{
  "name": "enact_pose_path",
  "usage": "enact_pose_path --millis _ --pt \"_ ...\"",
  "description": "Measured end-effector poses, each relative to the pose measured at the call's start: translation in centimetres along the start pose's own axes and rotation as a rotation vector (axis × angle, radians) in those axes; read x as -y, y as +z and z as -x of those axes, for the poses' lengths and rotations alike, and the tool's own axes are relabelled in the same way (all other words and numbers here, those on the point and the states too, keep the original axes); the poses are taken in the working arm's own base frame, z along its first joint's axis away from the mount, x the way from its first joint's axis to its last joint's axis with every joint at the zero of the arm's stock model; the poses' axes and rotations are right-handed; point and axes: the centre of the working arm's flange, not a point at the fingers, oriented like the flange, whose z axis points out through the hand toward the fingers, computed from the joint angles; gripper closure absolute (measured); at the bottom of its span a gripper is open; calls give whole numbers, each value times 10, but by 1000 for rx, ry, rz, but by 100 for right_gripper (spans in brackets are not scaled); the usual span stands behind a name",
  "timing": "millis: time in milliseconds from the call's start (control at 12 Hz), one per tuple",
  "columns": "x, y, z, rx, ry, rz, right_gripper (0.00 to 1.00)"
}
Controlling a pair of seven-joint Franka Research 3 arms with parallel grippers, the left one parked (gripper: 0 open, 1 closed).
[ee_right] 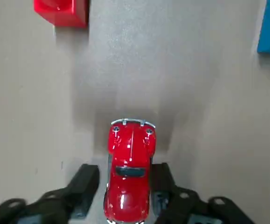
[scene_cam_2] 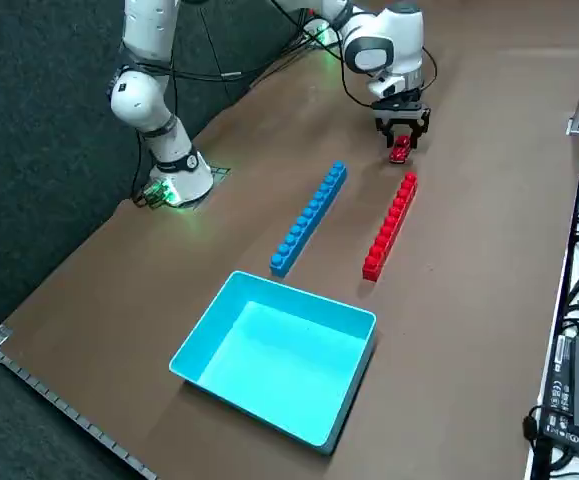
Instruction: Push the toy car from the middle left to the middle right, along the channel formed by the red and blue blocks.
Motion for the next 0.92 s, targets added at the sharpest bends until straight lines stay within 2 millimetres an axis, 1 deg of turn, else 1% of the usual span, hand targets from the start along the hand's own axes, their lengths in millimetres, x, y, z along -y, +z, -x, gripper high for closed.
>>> enact_pose_path --millis 83,167,667,917 --pt "0 0 0 0 13 1 45" --pt "0 1 0 -1 24 2 47" --pt "0 3 0 17 78 10 51" --pt "0 4 6 30 91 12 51"
